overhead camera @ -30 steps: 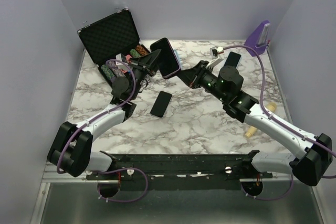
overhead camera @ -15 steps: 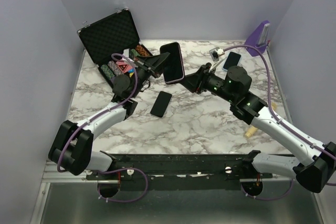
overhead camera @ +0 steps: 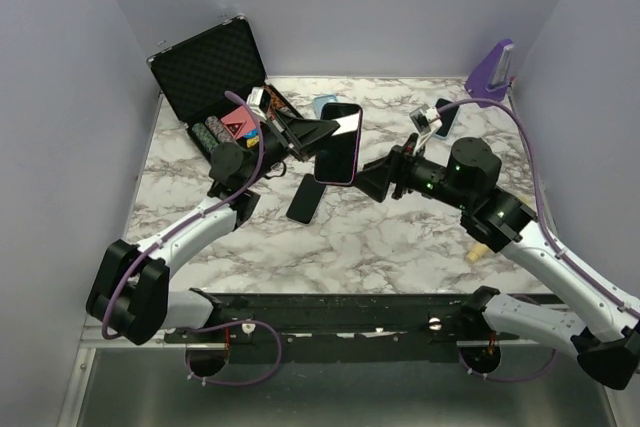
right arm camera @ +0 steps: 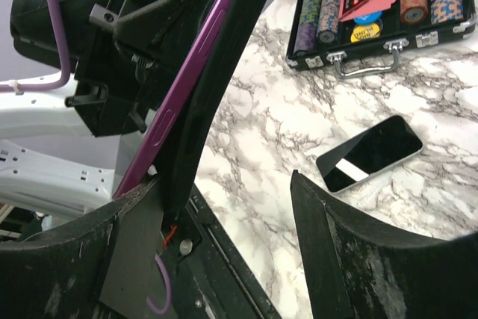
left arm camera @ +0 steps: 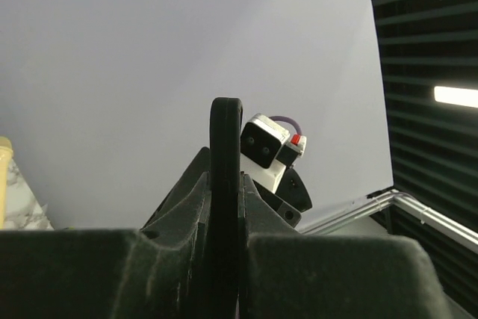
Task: Take the phone out of the phone case
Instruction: Remove the phone case from the phone.
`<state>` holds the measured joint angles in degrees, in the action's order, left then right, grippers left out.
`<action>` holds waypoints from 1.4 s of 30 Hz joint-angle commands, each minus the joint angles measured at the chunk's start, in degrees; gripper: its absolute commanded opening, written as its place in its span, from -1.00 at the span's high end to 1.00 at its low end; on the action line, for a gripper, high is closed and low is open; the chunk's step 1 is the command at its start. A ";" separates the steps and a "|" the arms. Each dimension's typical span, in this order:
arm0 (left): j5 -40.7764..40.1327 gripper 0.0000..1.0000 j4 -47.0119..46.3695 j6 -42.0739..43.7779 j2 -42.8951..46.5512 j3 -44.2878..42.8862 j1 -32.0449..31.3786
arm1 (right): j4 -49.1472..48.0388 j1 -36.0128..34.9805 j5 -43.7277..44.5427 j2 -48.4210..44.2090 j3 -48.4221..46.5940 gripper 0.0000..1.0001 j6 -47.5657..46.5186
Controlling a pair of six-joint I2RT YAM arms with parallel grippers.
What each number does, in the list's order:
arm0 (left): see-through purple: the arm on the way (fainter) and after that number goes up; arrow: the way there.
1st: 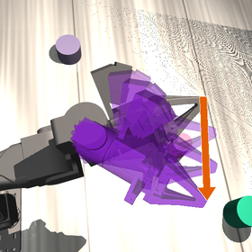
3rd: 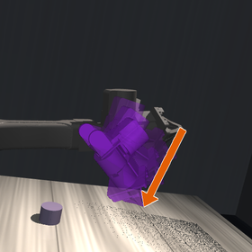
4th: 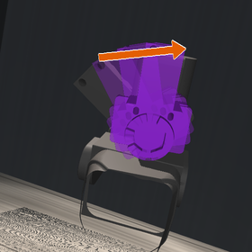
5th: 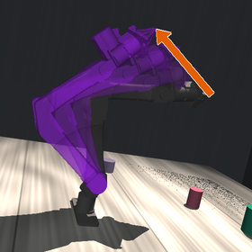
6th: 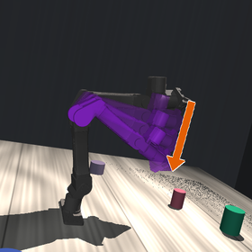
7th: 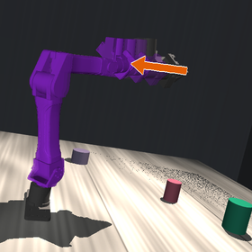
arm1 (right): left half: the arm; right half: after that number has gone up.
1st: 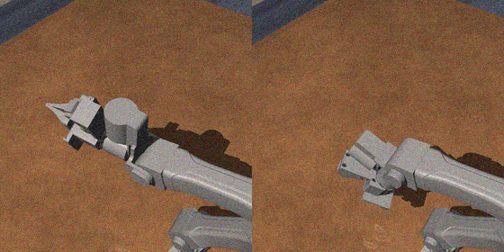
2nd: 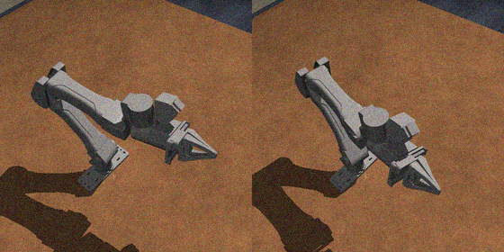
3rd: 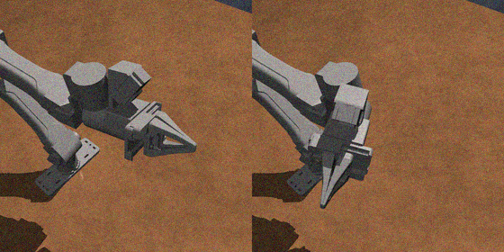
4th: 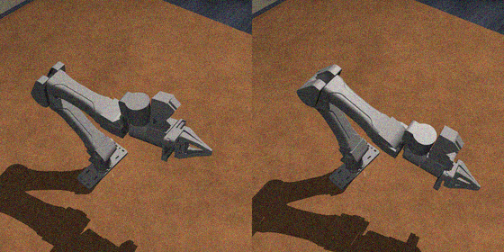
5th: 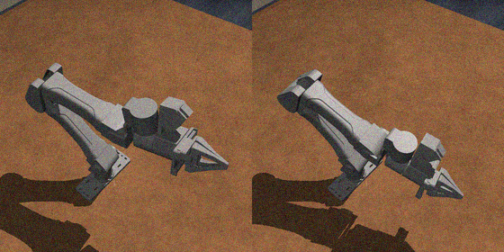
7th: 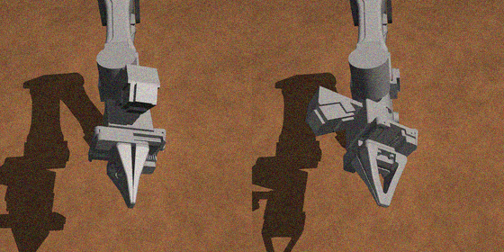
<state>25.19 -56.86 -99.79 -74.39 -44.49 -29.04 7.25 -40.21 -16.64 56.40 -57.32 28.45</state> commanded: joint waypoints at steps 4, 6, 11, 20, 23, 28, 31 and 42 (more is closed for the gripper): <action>3.02 1.00 0.08 2.05 3.29 -3.50 2.85 | 9.54 0.30 -1.37 -5.42 0.37 -0.51 1.69; 2.93 1.00 1.14 2.58 3.29 -3.85 2.85 | 8.23 0.30 -3.39 -5.86 -0.68 -0.50 4.15; 2.76 1.00 1.14 2.41 2.93 -4.20 2.85 | -5.28 0.30 -13.93 -2.97 0.36 -0.23 16.62; 2.41 1.00 3.16 3.99 4.08 -4.02 2.85 | -14.10 0.30 -18.16 -1.03 1.42 0.03 21.65; 2.41 1.00 2.64 3.64 3.82 -4.29 2.85 | -14.45 0.30 -18.25 -0.59 1.68 0.04 22.00; 2.32 1.00 1.05 2.32 3.81 -3.94 2.76 | -15.07 0.30 -17.81 0.37 1.95 0.03 21.74; 2.41 1.00 1.40 2.40 4.34 -4.11 2.76 | -15.24 0.30 -17.90 0.11 2.65 0.03 21.83; 2.41 1.00 0.35 1.53 4.60 -4.03 2.58 | -15.95 0.30 -16.58 -0.07 3.44 -0.01 22.09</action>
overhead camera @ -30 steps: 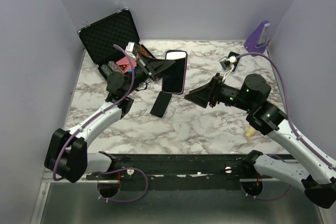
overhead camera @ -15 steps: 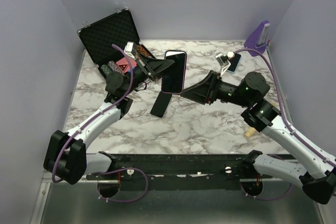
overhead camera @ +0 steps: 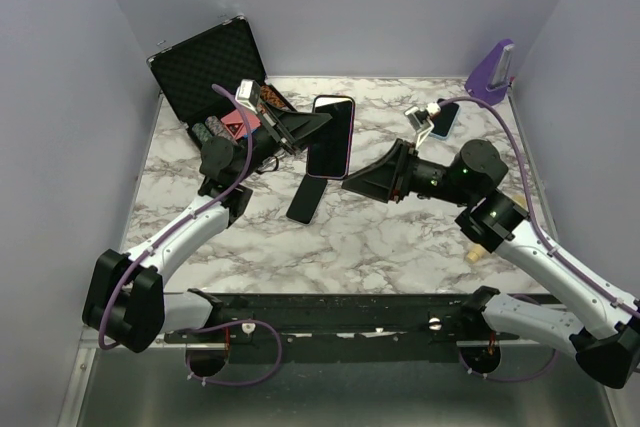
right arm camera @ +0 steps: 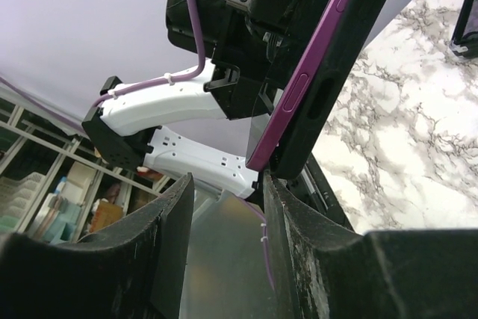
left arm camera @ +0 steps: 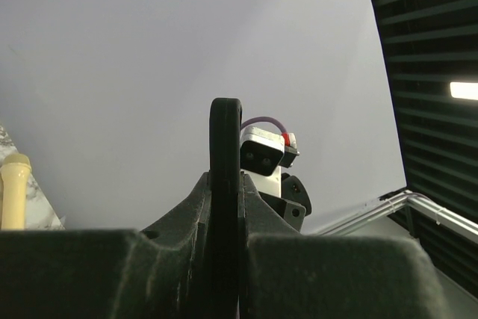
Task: Take the phone out of the phone case
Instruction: Remove the phone case from the phone.
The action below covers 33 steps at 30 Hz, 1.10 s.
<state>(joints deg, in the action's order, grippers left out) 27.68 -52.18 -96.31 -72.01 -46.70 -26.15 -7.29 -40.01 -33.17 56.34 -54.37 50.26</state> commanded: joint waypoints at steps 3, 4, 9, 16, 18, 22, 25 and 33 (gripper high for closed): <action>-0.08 1.00 -4.33 -1.86 2.40 -1.47 -0.74 | -2.99 0.11 0.56 0.61 0.32 -0.01 1.33; -0.08 1.00 -4.33 -1.86 2.40 -1.38 -0.92 | -3.08 0.11 0.91 0.88 0.14 -0.01 1.68; -0.08 1.00 -5.29 -1.77 2.13 -1.38 -2.15 | -2.29 0.46 5.03 2.46 -1.61 -0.01 3.35; 0.18 1.00 -3.28 1.91 3.36 -0.77 -4.78 | -3.25 1.86 11.28 5.97 -3.55 0.00 5.73; 0.09 1.00 -0.57 4.80 4.76 -0.41 -5.66 | -5.35 3.00 9.80 8.60 -4.16 0.04 6.16; 0.70 1.00 8.13 12.27 7.66 -1.81 -6.19 | -15.63 4.24 3.48 12.74 -2.76 0.55 10.38; 2.02 0.94 19.54 21.49 10.04 -5.32 -6.10 | -17.76 4.85 1.97 12.75 -1.80 0.99 11.26; 3.87 -0.60 31.61 37.23 15.75 -4.99 -4.00 | -18.11 9.76 -2.24 8.53 -0.91 0.99 14.59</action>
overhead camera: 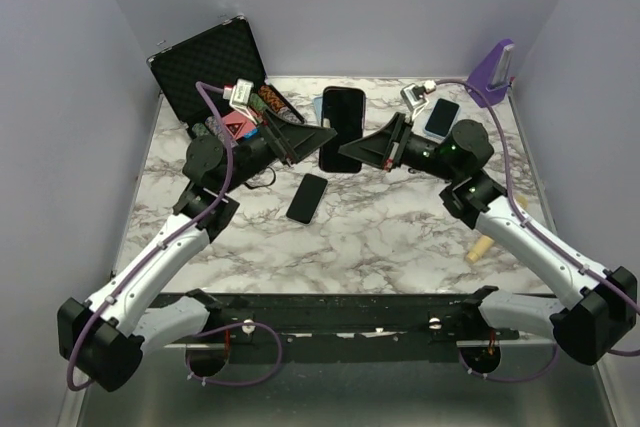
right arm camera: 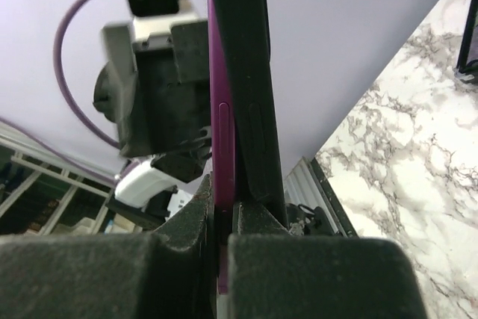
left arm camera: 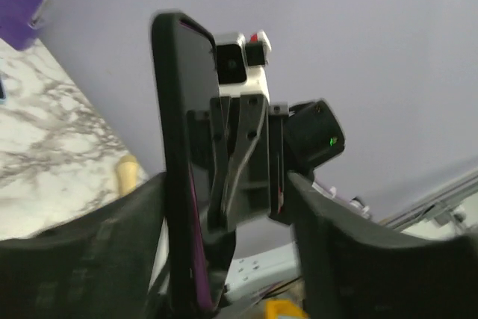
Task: Take the phone out of the phone case
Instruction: Remove the phone case from the phone.
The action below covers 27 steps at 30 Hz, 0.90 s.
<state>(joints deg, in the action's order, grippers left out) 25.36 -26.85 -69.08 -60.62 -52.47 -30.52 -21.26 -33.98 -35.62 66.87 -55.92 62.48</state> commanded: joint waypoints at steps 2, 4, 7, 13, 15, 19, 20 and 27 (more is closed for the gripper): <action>6.10 -0.72 8.03 14.38 6.56 1.84 0.38 | -6.33 5.58 -1.90 -2.36 1.34 0.99 5.10; 6.36 -0.76 10.23 18.00 7.62 1.93 0.29 | -9.05 6.55 -4.01 -2.01 2.04 0.99 7.91; 8.38 -0.69 10.60 19.68 7.45 2.45 -0.06 | -13.97 7.69 -6.04 -1.66 3.18 0.99 11.95; 6.81 -0.47 10.59 19.42 6.13 3.25 -0.15 | -19.17 8.93 -7.80 -1.31 4.42 0.99 16.62; 5.49 -0.54 11.55 20.03 5.87 3.07 -0.15 | -19.44 8.93 -8.06 -1.22 4.59 0.99 16.89; 6.36 -0.61 9.90 18.81 4.55 2.46 -0.41 | -20.66 8.93 -8.42 -1.22 5.21 0.99 17.85; 6.71 -0.57 9.63 18.28 3.59 1.85 -0.68 | -21.36 8.93 -8.50 -1.22 5.38 0.99 18.20; 6.54 -0.19 9.18 17.05 0.68 -0.17 -1.64 | -22.07 8.93 -8.59 -1.30 5.65 0.99 18.56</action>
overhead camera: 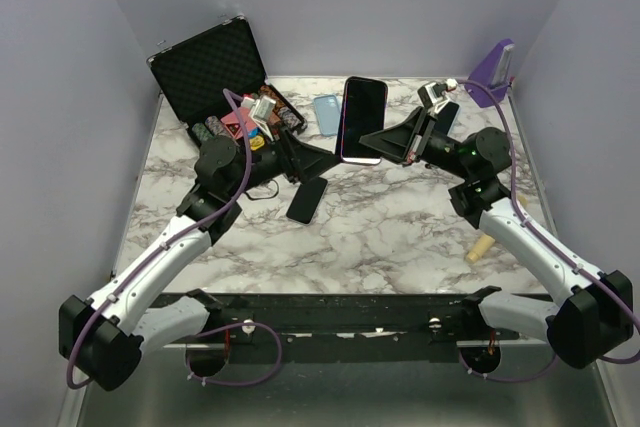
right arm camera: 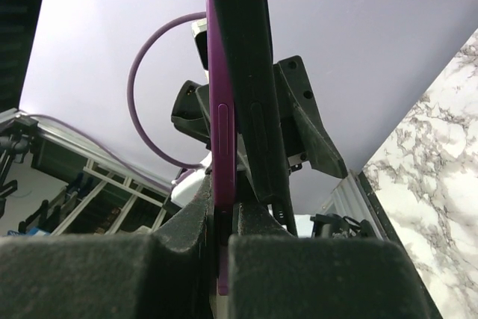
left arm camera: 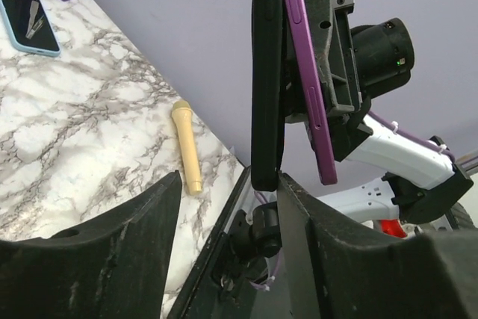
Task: Take the phone out of the phone case
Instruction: Remove the phone case from the phone.
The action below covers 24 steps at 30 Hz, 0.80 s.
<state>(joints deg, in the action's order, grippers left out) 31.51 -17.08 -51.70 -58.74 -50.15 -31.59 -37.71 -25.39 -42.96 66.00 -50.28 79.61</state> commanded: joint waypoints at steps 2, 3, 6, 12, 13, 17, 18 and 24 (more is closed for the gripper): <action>0.66 -0.18 -0.85 -0.50 -1.99 -3.28 -0.92 | -5.62 0.34 -1.34 -0.43 0.18 0.99 1.42; 0.40 -0.18 -0.76 -0.77 -2.43 -3.63 -1.19 | -5.62 0.34 -1.34 -0.52 0.18 0.99 1.25; 0.31 -0.10 -0.41 -1.55 -4.71 -5.57 -1.80 | -5.88 0.43 -1.69 -0.34 0.62 0.99 1.25; -5.38 0.74 6.86 -1.74 -9.02 -11.01 -1.98 | -2.64 0.34 -3.53 -1.04 3.08 0.99 -1.38; -8.19 0.88 8.97 -1.47 -9.55 -12.33 -1.98 | -1.06 0.34 -4.93 -0.96 3.35 0.99 -2.61; -19.88 1.00 12.69 -3.31 -12.09 -13.83 -1.89 | 1.94 0.25 -7.49 -1.66 7.55 0.99 -4.64; -22.25 1.00 13.90 -4.10 -13.23 -14.62 -1.72 | 3.77 0.34 -7.58 -2.71 8.00 0.99 -5.95; -25.10 1.00 15.87 -8.50 -26.49 -20.41 0.22 | 12.65 -0.54 -8.28 -6.57 8.27 0.99 -11.75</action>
<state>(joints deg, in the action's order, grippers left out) 12.36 -2.24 -56.95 -77.01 -67.24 -32.60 -28.77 -25.21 -48.03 63.24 -41.06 72.75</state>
